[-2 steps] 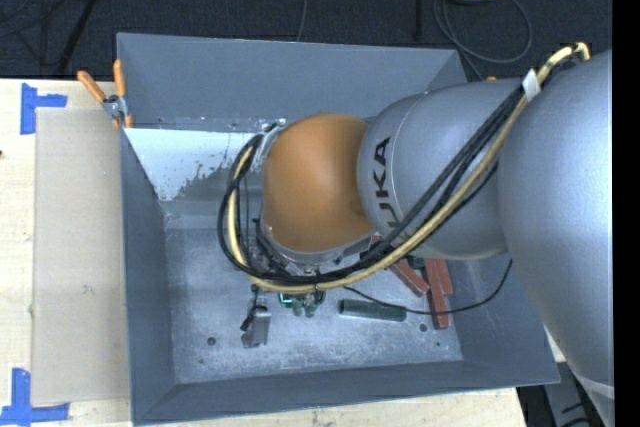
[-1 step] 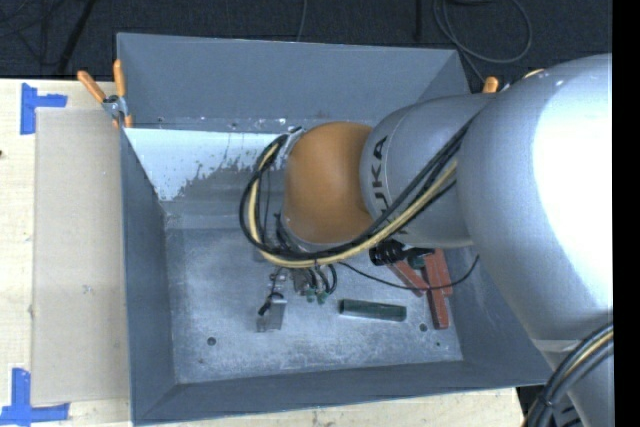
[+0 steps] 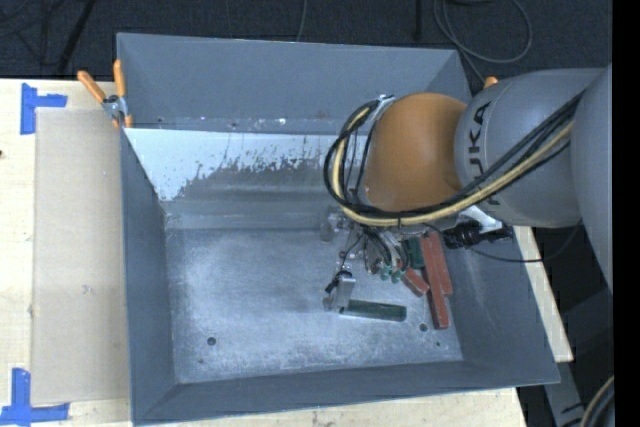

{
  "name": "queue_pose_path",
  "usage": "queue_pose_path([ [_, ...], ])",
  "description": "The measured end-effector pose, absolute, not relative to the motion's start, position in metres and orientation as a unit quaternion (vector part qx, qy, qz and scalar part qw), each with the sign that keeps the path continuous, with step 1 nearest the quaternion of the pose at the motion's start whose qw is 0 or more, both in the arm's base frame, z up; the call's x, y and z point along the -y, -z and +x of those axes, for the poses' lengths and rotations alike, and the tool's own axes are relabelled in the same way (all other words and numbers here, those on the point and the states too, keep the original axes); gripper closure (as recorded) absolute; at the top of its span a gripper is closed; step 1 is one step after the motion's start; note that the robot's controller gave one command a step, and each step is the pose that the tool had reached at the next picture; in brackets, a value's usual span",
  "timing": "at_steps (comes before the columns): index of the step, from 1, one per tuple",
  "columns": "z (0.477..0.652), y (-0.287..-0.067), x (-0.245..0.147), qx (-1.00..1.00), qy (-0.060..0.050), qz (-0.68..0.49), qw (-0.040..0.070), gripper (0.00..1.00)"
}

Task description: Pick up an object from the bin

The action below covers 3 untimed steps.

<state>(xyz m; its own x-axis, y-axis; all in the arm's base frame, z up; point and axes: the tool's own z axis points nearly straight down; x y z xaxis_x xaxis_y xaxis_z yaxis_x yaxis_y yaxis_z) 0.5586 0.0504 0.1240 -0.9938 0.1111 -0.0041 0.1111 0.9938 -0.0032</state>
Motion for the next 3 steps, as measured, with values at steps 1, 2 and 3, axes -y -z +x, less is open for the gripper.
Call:
queue_pose_path([
  [1,0.505,-0.066,0.000,-0.997,0.002,0.080,-0.006,0.00],
  [2,0.508,-0.069,-0.003,-0.997,0.000,0.079,-0.001,1.00],
  [3,0.503,-0.281,-0.007,-0.997,-0.001,0.078,0.004,1.00],
])
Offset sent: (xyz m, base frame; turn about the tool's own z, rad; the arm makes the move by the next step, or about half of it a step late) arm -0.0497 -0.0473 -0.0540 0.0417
